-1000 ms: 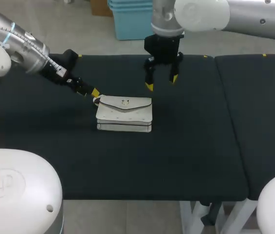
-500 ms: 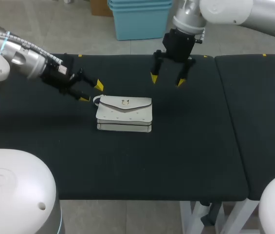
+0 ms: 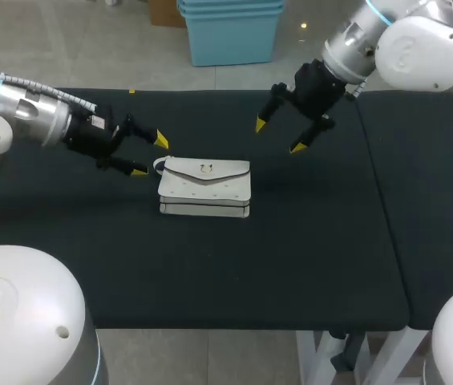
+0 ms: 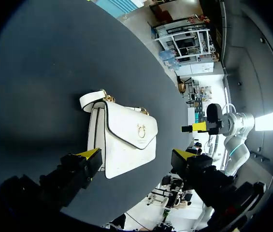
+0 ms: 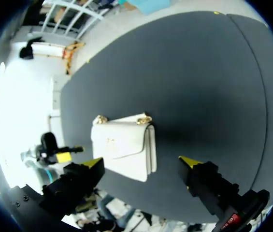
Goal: Pick up the bag, open it, inspect its contents, close it, and place it on the opposite side
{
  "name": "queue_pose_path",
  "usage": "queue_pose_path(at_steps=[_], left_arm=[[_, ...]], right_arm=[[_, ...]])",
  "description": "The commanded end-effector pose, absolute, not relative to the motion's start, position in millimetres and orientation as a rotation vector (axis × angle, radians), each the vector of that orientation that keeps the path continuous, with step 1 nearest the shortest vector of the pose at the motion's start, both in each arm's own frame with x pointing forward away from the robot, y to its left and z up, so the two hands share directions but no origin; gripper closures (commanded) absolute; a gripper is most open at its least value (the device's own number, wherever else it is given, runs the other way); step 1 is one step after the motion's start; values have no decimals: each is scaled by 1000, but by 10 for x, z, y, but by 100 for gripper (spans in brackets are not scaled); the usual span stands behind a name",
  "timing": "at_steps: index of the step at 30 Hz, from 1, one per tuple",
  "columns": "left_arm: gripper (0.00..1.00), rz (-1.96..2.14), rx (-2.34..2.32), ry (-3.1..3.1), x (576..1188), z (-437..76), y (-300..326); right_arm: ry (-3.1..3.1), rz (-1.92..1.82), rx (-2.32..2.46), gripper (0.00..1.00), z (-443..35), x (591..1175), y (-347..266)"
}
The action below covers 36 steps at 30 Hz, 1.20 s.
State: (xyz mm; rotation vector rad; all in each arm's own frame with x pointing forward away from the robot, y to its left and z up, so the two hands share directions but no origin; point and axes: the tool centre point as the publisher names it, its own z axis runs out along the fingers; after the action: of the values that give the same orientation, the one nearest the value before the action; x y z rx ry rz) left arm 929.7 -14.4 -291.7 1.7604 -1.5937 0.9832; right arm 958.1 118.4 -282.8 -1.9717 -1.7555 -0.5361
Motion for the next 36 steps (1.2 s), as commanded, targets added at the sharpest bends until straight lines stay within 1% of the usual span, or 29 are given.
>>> queue_pose_path(at_steps=[1, 7, 14, 15, 16, 18, 19, 20, 21, 22, 23, 24, 26, 27, 28, 30, 35, 36], left_arm=[[0, 986, 1763, -1593, 9283, -2909, -141], [0, 1044, 1745, -1493, 9270, -2992, -58], [0, 1011, 1681, -1432, 9329, -3065, 55], [0, 1010, 1677, -1438, 9341, -3082, 43], [0, 1000, 1661, -1455, 9352, -3102, 22], [0, 985, 1638, -1465, 9394, -3149, -22], [0, 980, 1632, -1475, 9418, -3178, -51], [0, 973, 1623, -1477, 9446, -3203, -78], [0, 967, 1615, -1482, 9469, -3222, -104], [0, 970, 1616, -1492, 9486, -3236, -127], [0, 970, 1614, -1495, 9504, -3250, -151], [0, 972, 1611, -1497, 9526, -3260, -170], [0, 982, 1604, -1511, 9565, -3287, -207], [0, 984, 1600, -1511, 9583, -3300, -226], [1, 986, 1607, -1525, 9598, -3316, -246], [1, 1002, 1590, -1529, 9608, -3328, -265], [12, 1032, 1587, -1558, 9605, -3331, -288], [12, 1032, 1583, -1563, 9603, -3333, -293]], right_arm=[[-1541, -1079, -2119, 0, -2867, 9491, 1132], [-1551, -1188, -2130, 0, -2909, 9415, 1244], [-1609, -1250, -2073, 0, -3024, 9463, 1395], [-1638, -1257, -2083, 7, -3032, 9477, 1415], [-1674, -1259, -2069, 23, -3047, 9491, 1438], [-1697, -1266, -2050, 22, -3082, 9514, 1464], [-1706, -1272, -2030, 25, -3105, 9528, 1464], [-1707, -1271, -2026, 38, -3132, 9541, 1464], [-1714, -1271, -2020, 47, -3163, 9547, 1465], [-1716, -1267, -2004, 44, -3192, 9548, 1466], [-1723, -1260, -2002, 40, -3231, 9552, 1469], [-1722, -1245, -1993, 38, -3263, 9553, 1474], [-1716, -1205, -2007, 39, -3336, 9569, 1488], [-1687, -1169, -2017, 36, -3373, 9580, 1491], [-1663, -1122, -2048, 26, -3412, 9602, 1492], [-1588, -983, -2113, 0, -3497, 9657, 1485], [-1466, -854, -2183, 0, -3562, 9707, 1457], [-1458, -858, -2173, 0, -3562, 9710, 1460]])
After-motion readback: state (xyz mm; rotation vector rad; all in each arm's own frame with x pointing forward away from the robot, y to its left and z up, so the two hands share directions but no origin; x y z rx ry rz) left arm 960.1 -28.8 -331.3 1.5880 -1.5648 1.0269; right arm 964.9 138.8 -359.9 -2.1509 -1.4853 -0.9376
